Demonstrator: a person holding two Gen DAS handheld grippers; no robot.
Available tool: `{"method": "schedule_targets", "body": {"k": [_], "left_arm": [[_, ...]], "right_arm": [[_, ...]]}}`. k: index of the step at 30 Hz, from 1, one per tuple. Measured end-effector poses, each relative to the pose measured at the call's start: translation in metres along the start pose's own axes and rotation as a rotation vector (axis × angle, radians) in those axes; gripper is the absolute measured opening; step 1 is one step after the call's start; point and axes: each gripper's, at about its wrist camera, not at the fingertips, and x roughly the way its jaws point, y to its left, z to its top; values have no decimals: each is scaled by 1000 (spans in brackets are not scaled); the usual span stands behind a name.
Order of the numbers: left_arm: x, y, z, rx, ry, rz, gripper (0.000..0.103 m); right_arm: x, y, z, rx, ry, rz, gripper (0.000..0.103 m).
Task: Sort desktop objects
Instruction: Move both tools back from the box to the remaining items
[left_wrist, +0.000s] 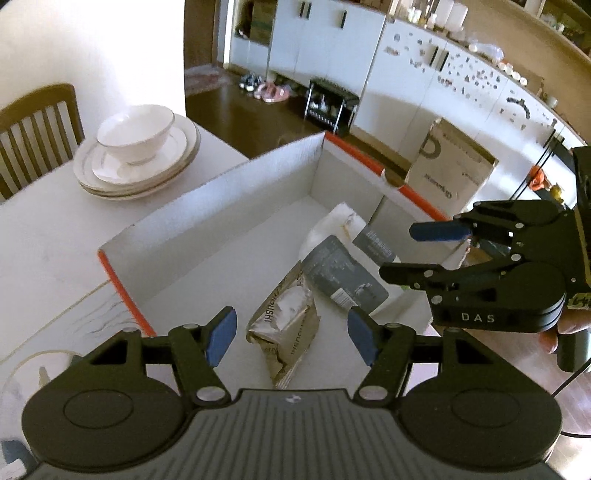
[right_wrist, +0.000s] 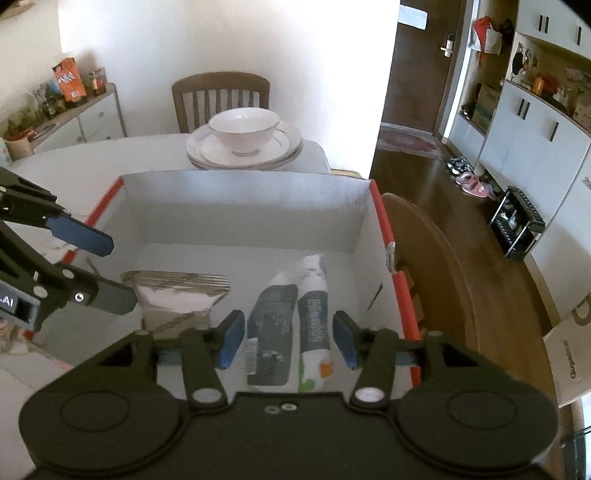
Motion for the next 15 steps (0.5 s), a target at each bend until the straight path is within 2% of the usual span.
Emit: {"method": "schedule_targets", "body": {"k": [8, 15], "left_arm": [[-36, -13, -19, 18, -78, 46, 66], [-65, -16, -43, 12, -124, 41, 66]], "right_arm": [[-29, 17, -3, -4, -47, 37, 54], [-49, 43, -6, 0, -75, 56, 55]]}}
